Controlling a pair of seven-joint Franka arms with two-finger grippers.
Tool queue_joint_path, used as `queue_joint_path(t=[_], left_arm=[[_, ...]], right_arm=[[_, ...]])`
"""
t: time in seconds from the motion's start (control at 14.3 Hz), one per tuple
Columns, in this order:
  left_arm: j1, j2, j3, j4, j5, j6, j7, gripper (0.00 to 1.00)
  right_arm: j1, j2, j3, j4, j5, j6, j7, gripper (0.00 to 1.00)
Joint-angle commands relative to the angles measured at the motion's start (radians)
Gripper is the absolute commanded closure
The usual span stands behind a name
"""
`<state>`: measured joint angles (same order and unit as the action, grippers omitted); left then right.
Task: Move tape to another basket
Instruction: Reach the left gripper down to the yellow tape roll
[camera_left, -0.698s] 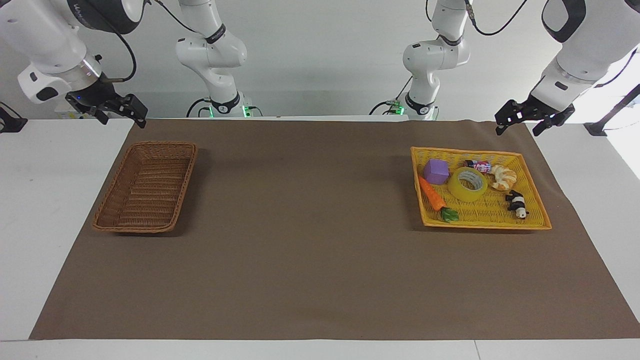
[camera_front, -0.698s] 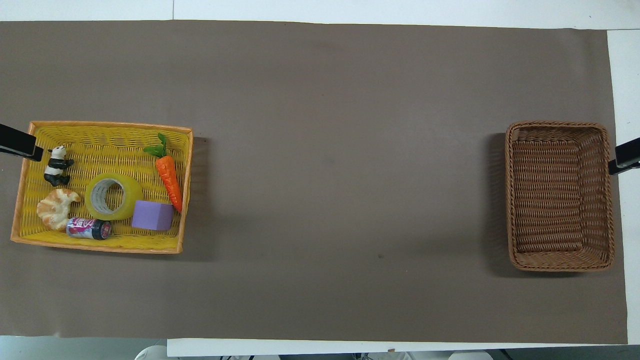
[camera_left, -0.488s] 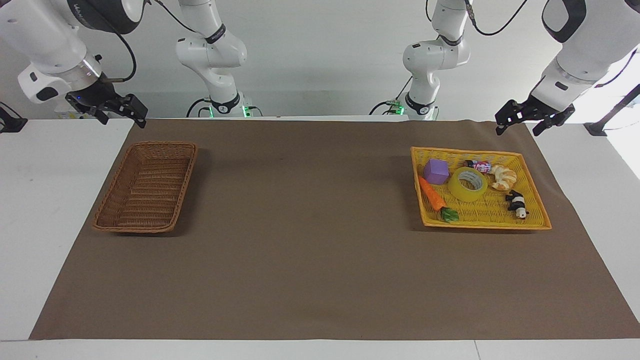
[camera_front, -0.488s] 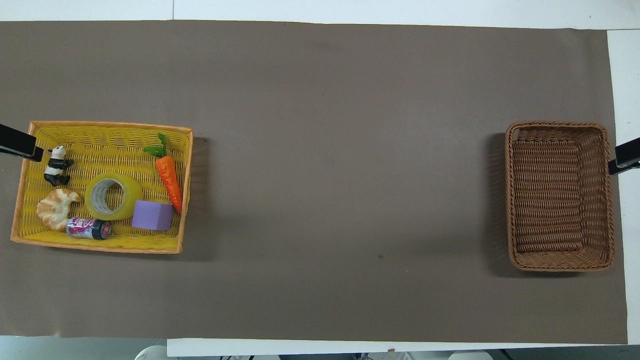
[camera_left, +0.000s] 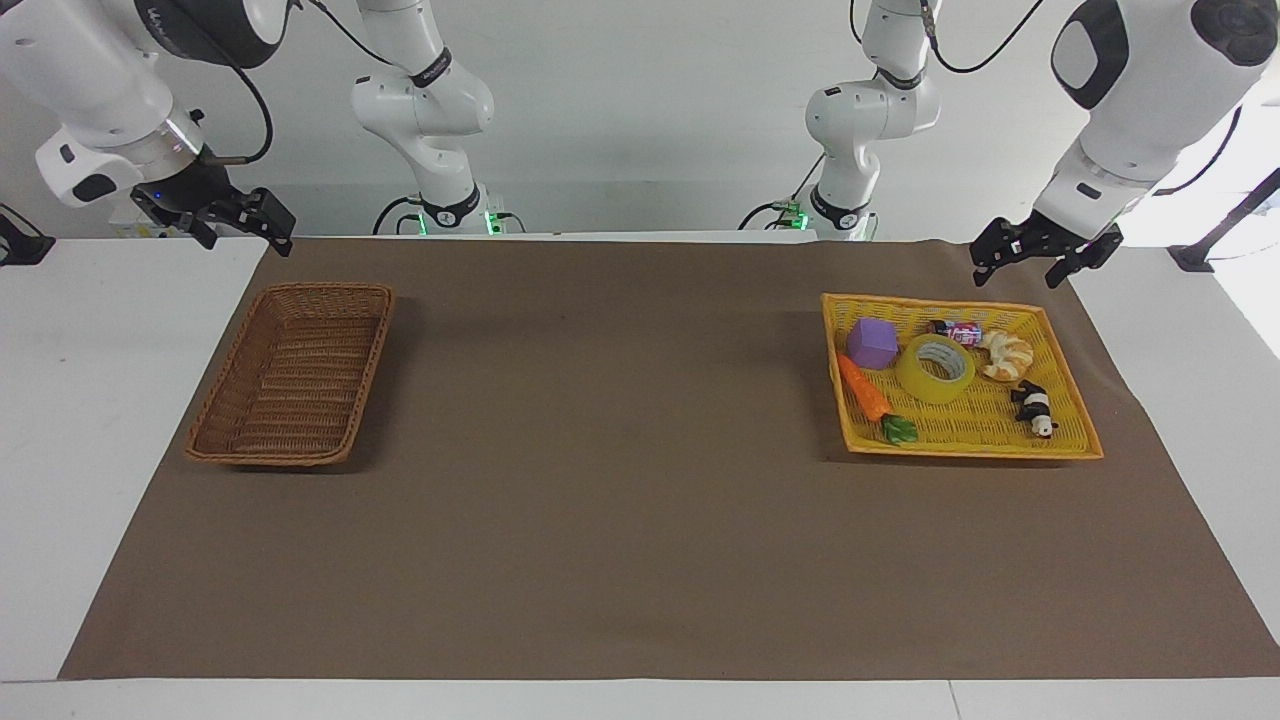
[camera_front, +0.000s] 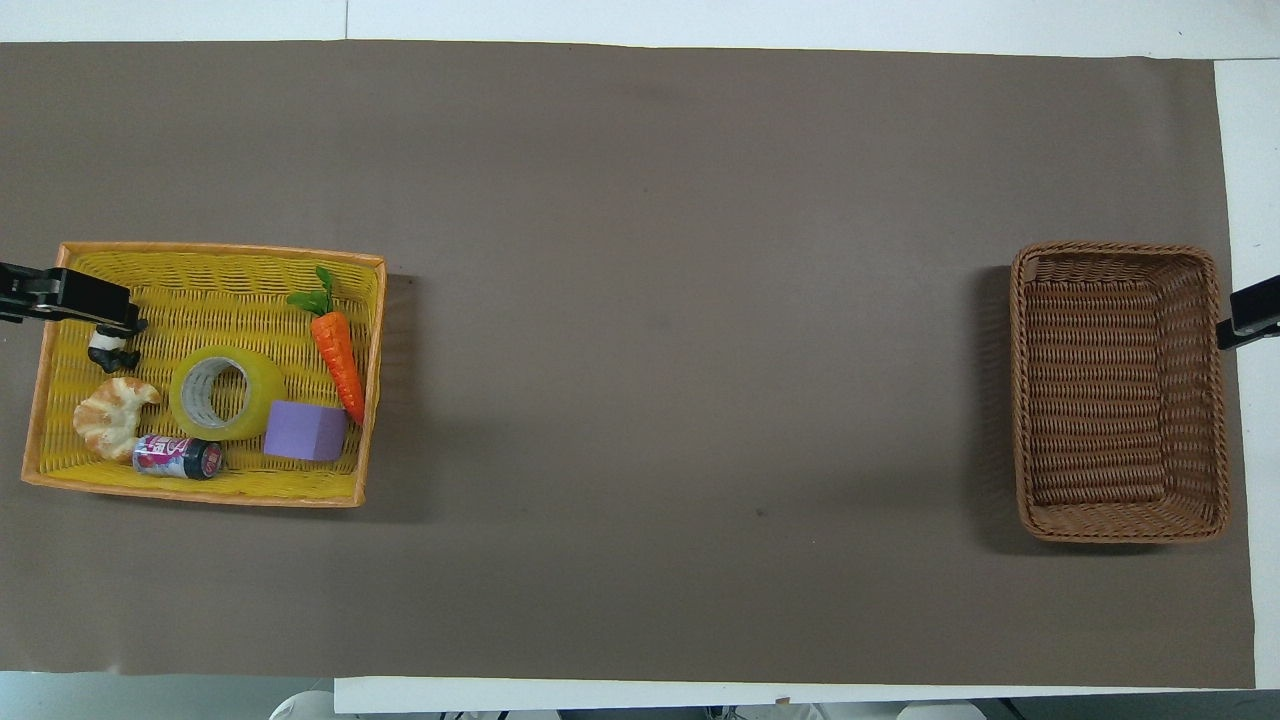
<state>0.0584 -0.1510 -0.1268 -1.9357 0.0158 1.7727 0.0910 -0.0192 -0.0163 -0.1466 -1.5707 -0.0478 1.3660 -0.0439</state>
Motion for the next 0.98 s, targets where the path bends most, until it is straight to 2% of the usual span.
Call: queue_joint_path(t=[0.0, 0.28, 0.42, 0.7, 0.91], left_arm=[[0.033, -0.122, 0.009, -0.273, -0.003, 0.193, -0.007, 0.0], [0.086, -0.081, 0.009, -0.41, -0.003, 0.381, -0.004, 0.0], [0.089, -0.023, 0.01, -0.416, -0.003, 0.396, -0.002, 0.0], [0.129, 0.02, 0.01, -0.433, -0.003, 0.438, 0.0, 0.0], [0.159, 0.044, 0.01, -0.483, -0.003, 0.517, 0.031, 0.0]], right_arm=[[-0.007, -0.022, 0.007, -0.023, -0.009, -0.005, -0.017, 0.0], [-0.007, -0.022, 0.007, -0.023, -0.009, -0.004, -0.017, 0.0], [-0.007, -0.022, 0.007, -0.023, -0.009, -0.005, -0.017, 0.0], [-0.007, -0.022, 0.007, -0.023, -0.009, -0.004, -0.017, 0.0], [-0.007, -0.022, 0.007, -0.023, -0.009, -0.005, -0.017, 0.0]])
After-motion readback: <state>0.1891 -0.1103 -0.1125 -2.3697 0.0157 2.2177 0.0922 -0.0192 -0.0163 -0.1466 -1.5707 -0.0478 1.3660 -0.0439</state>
